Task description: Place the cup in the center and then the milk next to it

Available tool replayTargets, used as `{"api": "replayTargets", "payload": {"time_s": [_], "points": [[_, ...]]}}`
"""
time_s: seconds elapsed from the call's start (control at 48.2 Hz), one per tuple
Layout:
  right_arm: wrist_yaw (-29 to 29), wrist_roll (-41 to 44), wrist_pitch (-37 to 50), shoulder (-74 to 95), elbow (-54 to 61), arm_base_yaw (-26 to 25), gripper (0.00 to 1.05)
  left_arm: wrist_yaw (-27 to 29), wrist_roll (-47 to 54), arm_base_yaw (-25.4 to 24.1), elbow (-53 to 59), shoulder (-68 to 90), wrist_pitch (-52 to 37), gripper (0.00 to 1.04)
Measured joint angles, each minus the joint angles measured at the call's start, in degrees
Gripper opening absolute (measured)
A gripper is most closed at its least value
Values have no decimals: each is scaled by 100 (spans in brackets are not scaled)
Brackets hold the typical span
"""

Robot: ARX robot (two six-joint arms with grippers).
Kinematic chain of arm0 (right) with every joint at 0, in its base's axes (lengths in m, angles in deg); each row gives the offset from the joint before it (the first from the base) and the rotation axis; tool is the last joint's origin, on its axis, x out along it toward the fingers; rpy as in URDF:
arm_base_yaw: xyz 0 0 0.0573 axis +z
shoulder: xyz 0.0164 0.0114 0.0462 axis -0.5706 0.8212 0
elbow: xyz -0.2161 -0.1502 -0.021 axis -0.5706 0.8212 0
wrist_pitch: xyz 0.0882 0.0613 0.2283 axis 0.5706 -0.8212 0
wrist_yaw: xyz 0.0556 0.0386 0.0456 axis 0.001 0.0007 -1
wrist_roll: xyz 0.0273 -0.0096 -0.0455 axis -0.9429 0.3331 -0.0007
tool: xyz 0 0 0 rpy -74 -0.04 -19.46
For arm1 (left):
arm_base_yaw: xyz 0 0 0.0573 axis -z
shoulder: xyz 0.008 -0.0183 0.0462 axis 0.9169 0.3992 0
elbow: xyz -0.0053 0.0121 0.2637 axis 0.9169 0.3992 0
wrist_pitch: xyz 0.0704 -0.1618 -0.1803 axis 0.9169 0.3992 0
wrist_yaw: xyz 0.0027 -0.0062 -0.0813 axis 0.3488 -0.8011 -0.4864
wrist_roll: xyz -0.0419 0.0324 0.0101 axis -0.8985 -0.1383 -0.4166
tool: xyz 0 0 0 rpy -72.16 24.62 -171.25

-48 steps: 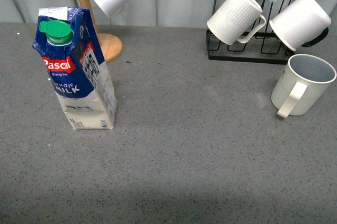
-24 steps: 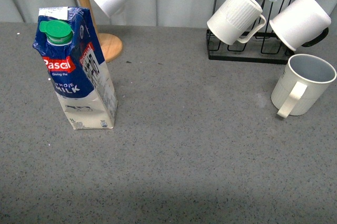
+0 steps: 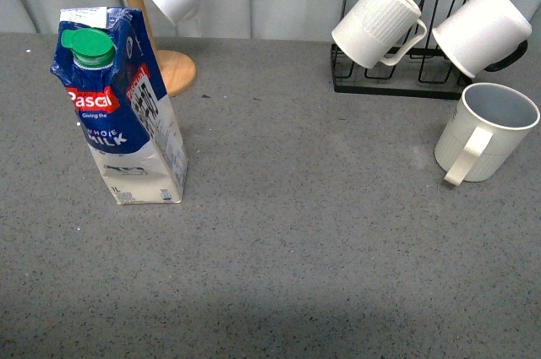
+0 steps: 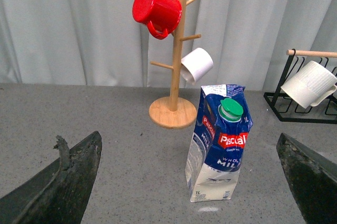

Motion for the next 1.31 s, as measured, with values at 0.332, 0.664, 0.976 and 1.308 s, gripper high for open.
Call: {"api": "replayTargets", "payload": {"time_s": [0.332,0.664,0.976,1.308], "points": [[-931,-1141,39,4551,-2111,-599,96,0,2,0,0,0,0,98],[-1296,-2197,-1307,6841,-4179,-555,96,0,0,0,0,0,0,98],[-1283,-2695,-2083,7788,-5261,-529,96,0,0,0,0,0,0,98],[-1370,-2852,-2531,8155,-5657,-476,80,0,0,0,0,0,0,98]]}}
